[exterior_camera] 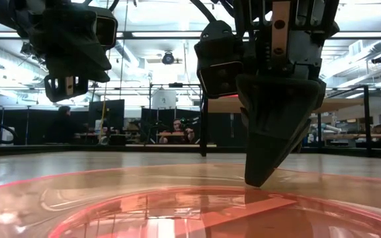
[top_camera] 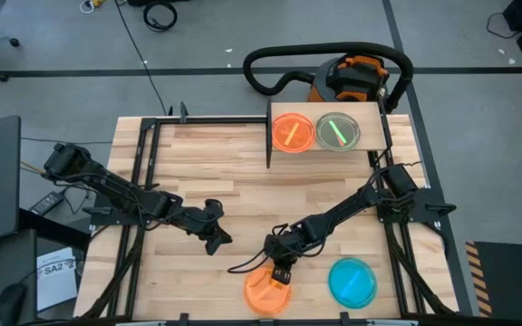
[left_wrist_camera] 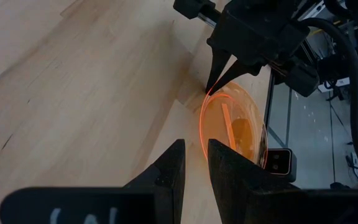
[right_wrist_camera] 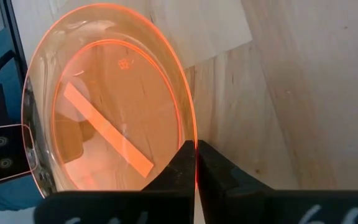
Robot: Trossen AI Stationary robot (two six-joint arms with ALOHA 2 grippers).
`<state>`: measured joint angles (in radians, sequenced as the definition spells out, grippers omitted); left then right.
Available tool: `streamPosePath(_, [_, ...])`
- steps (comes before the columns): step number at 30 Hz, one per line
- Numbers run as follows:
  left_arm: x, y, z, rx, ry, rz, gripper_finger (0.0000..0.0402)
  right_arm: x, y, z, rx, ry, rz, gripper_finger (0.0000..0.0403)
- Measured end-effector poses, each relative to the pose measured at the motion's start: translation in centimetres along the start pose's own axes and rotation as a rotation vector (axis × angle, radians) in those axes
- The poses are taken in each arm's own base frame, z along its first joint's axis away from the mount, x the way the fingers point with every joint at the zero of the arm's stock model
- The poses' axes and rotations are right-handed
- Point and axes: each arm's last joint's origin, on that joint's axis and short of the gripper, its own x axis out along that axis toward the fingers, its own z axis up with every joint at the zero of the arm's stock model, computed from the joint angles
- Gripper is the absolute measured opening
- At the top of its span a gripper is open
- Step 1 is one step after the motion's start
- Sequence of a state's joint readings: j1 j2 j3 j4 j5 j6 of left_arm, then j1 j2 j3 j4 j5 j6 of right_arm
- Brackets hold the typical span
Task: Place and stack plates onto a shelf
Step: Stack the orange plate on top of the orange plate on the shelf
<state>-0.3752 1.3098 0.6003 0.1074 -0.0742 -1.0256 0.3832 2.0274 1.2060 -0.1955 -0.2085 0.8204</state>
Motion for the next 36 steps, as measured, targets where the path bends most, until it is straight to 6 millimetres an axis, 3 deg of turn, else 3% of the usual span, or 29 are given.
streamPosePath(36, [0.0, -0.02, 0.0, 0.0, 0.0, -0.001, 0.0075, -0.07, -0.15, 0.12, 0.034, 0.035, 0.03, 0.0004])
